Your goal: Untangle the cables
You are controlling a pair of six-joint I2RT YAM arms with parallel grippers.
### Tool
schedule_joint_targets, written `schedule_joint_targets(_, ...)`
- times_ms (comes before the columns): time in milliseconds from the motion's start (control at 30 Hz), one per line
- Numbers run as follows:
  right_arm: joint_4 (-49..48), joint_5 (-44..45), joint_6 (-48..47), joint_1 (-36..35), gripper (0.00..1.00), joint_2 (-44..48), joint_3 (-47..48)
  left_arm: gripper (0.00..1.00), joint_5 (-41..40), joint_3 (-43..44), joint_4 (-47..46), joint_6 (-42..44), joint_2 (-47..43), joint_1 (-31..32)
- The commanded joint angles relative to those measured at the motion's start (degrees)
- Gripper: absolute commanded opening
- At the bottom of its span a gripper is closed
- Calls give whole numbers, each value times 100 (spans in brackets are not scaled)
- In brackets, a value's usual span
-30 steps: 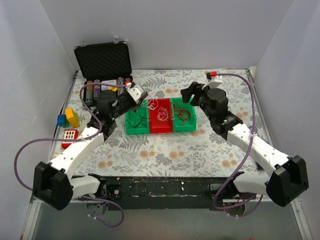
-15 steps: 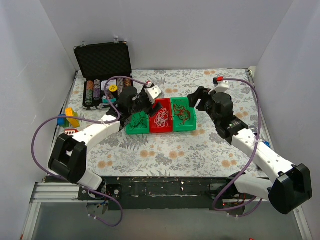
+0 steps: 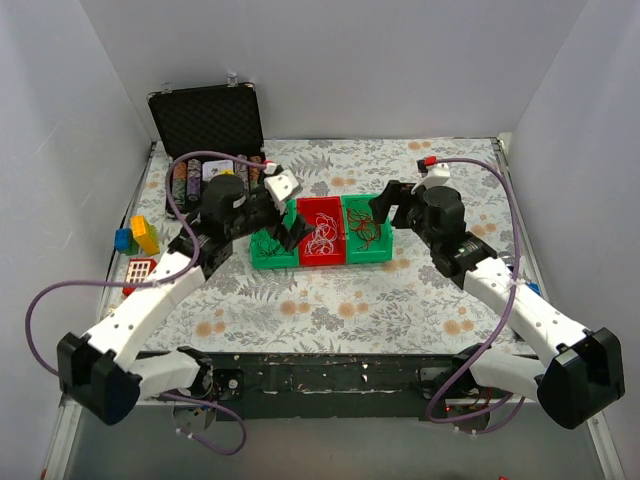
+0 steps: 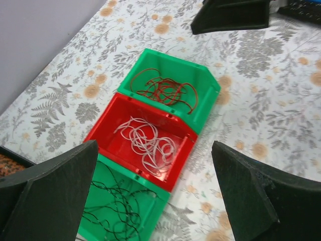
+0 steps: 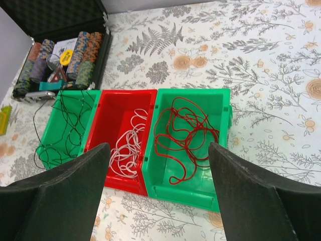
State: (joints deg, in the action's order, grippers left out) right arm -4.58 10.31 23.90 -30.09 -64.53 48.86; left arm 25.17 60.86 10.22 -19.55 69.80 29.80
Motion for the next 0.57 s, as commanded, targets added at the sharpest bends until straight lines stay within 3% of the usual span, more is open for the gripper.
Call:
schedule_joint_targets(0, -33, -81, -228, 29, 88, 344, -139, 98, -89, -390, 631, -698, -897, -1)
schedule_joint_targets(133, -175, -125, -386, 38, 88, 678, -412, 98, -924, -645, 420, -1225, -1362, -1)
schedule_joint_targets(533, -43, 15, -579, 38, 88, 995, -746, 98, -1813, -1787, -494, -1885, -2409, -1)
